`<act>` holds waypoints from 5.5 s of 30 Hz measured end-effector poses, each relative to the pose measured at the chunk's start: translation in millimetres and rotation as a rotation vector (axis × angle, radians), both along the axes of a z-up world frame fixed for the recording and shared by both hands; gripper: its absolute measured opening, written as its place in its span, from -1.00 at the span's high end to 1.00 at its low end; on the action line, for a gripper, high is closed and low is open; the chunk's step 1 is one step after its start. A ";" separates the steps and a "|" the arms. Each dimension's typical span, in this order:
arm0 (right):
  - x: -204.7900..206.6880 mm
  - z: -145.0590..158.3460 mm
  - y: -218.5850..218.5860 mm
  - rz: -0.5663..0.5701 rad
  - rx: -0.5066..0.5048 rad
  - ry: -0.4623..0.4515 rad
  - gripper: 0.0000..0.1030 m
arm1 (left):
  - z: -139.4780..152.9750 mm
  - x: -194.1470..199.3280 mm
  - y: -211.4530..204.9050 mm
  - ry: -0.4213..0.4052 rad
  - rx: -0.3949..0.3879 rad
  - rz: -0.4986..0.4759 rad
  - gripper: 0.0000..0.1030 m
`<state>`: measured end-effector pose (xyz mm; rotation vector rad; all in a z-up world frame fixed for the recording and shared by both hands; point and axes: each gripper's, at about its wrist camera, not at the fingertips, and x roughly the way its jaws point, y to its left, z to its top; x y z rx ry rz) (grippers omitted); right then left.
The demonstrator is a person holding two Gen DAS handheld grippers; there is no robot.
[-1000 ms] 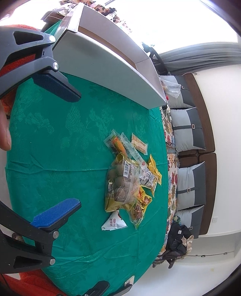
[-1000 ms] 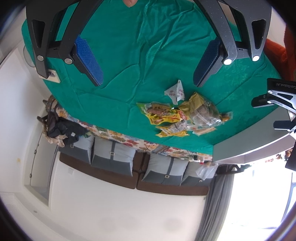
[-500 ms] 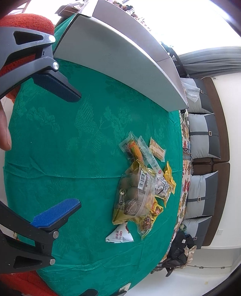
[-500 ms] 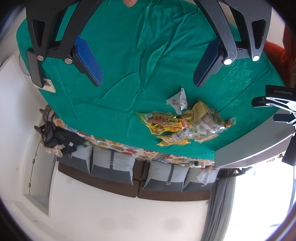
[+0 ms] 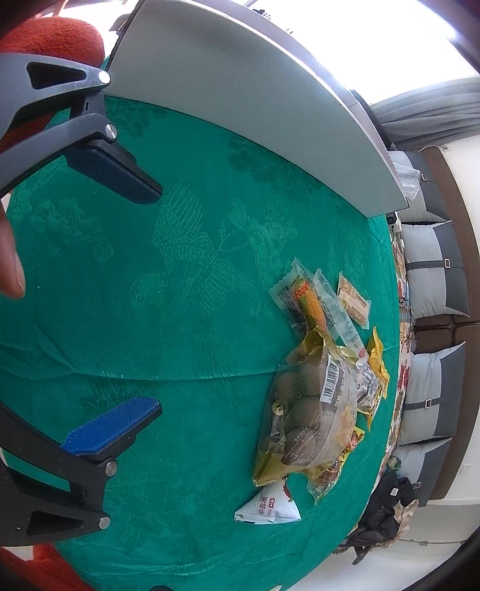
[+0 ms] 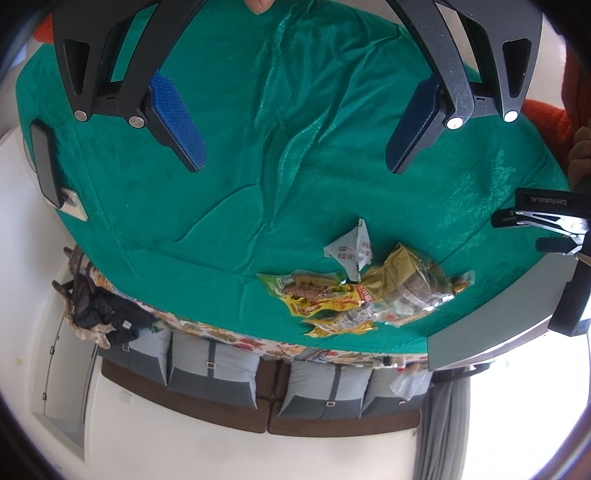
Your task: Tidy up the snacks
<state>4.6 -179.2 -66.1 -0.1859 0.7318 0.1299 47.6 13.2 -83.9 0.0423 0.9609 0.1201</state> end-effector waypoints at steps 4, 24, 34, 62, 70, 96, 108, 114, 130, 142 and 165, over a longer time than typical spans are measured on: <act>7.1 -11.3 -6.1 -0.016 0.017 0.067 -0.93 | -3.9 -0.8 2.6 0.017 -0.007 0.008 -0.99; 14.2 -31.7 -22.3 -0.080 0.091 0.174 -0.95 | -8.2 3.0 18.7 0.081 -0.108 -0.007 -1.00; 48.6 -22.8 -14.6 -0.129 0.054 0.426 -0.93 | -7.6 4.8 19.6 0.088 -0.109 -0.024 -1.00; 139.5 -18.6 0.6 -0.011 -0.006 0.256 -0.01 | -6.9 0.5 20.0 0.052 -0.109 -0.015 -1.00; 138.6 -21.5 -21.4 -0.103 0.072 0.178 -0.08 | -5.5 6.3 23.0 0.074 -0.112 -0.042 -1.00; 138.3 -20.0 -28.6 -0.109 0.085 0.179 -0.15 | 12.0 107.8 31.9 0.174 -0.066 -0.291 0.23; 138.3 -19.7 -29.3 -0.109 0.083 0.179 -0.16 | 17.2 34.7 17.4 0.216 -0.006 -0.349 -0.54; 138.1 -19.9 -31.1 -0.110 0.084 0.180 -0.17 | 10.7 57.5 -14.1 0.204 0.071 -0.501 -0.54; 137.6 -20.1 -31.7 -0.109 0.088 0.181 -0.20 | 11.8 51.9 58.7 0.176 -0.237 -0.137 0.05; 146.4 -16.3 -31.5 0.013 0.128 0.345 -0.67 | 11.7 47.3 30.0 0.135 -0.153 -0.250 0.45; 129.1 99.2 120.2 0.281 0.320 0.269 0.03 | 133.9 -11.2 171.4 -0.149 -0.492 0.038 0.48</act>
